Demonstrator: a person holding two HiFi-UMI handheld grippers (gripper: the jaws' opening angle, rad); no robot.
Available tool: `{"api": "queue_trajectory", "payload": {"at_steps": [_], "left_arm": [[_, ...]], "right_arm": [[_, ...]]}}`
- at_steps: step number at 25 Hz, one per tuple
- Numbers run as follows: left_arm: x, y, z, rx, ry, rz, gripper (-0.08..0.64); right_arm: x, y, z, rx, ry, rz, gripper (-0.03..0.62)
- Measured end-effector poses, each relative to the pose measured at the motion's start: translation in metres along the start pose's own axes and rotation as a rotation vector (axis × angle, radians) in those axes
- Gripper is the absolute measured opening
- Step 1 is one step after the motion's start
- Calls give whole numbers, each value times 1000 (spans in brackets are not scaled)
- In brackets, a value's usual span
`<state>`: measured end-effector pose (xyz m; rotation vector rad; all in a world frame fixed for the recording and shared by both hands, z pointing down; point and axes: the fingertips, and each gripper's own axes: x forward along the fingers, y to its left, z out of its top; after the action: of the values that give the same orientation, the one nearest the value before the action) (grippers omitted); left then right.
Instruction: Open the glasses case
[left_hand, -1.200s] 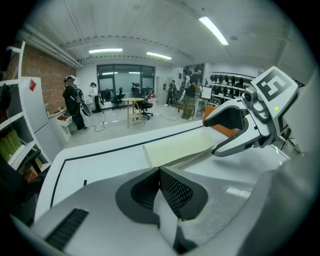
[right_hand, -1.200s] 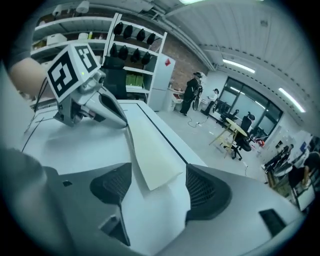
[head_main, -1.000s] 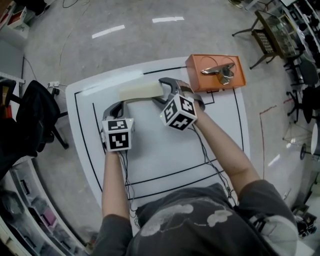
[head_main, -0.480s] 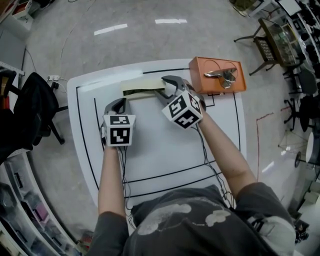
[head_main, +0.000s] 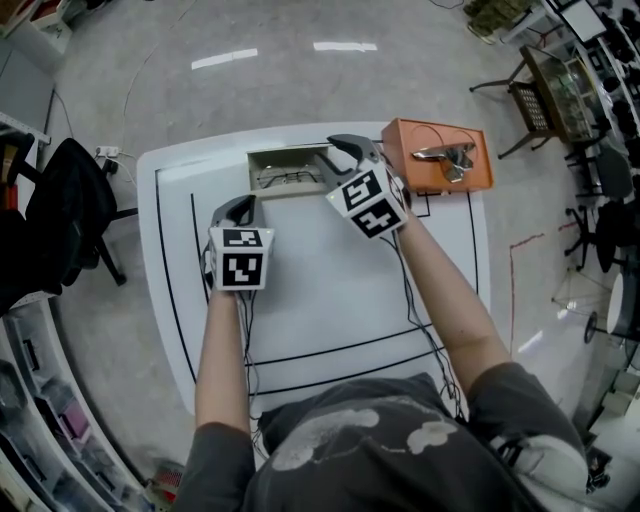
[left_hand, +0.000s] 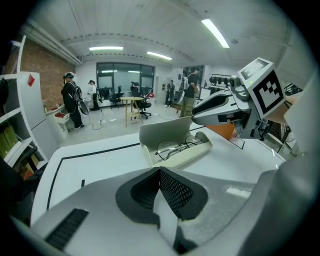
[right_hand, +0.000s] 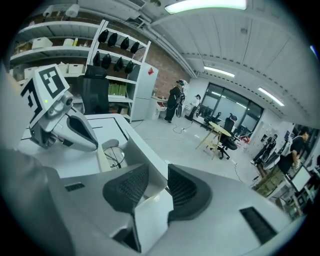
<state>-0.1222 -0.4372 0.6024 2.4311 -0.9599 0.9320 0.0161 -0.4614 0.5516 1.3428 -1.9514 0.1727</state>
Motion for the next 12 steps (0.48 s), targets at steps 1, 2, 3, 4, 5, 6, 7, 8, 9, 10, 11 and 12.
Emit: {"api": "queue_trajectory", "payload": {"at_steps": [1, 2, 3, 4, 5, 6, 7, 8, 9, 10, 11, 12], "left_arm": [[0, 0, 0, -1, 0, 1, 3], [0, 0, 0, -2, 0, 1, 3], [0, 0, -1, -3, 2, 1, 3], [0, 0, -1, -1, 4, 1, 3], [0, 0, -1, 4, 6, 0, 3], [-1, 0, 1, 12, 5, 1, 3], [-3, 0, 4, 23, 0, 1, 3], [-6, 0, 7, 30, -6, 2, 3], [-10, -1, 9, 25, -10, 4, 3], [-14, -2, 9, 10, -12, 6, 3], [-19, -3, 10, -4, -17, 10, 3], [-25, -4, 12, -13, -27, 13, 3]], "right_arm": [[0, -1, 1, 8, -3, -2, 120], [0, -1, 2, 14, -5, -5, 126], [-1, -2, 3, 18, -6, -9, 136], [-3, -2, 3, 22, -8, -12, 146], [-6, -1, 4, 25, -9, -15, 147], [-9, -1, 4, 28, -12, -16, 147], [-13, 0, 5, 31, -15, -17, 147], [-17, 0, 6, 32, -19, -18, 147], [-22, 1, 7, 32, -24, -19, 147], [-27, 1, 8, 31, -30, -22, 146], [-33, 1, 10, 30, -37, -25, 141], [-38, 0, 12, 32, -45, -31, 137]]}}
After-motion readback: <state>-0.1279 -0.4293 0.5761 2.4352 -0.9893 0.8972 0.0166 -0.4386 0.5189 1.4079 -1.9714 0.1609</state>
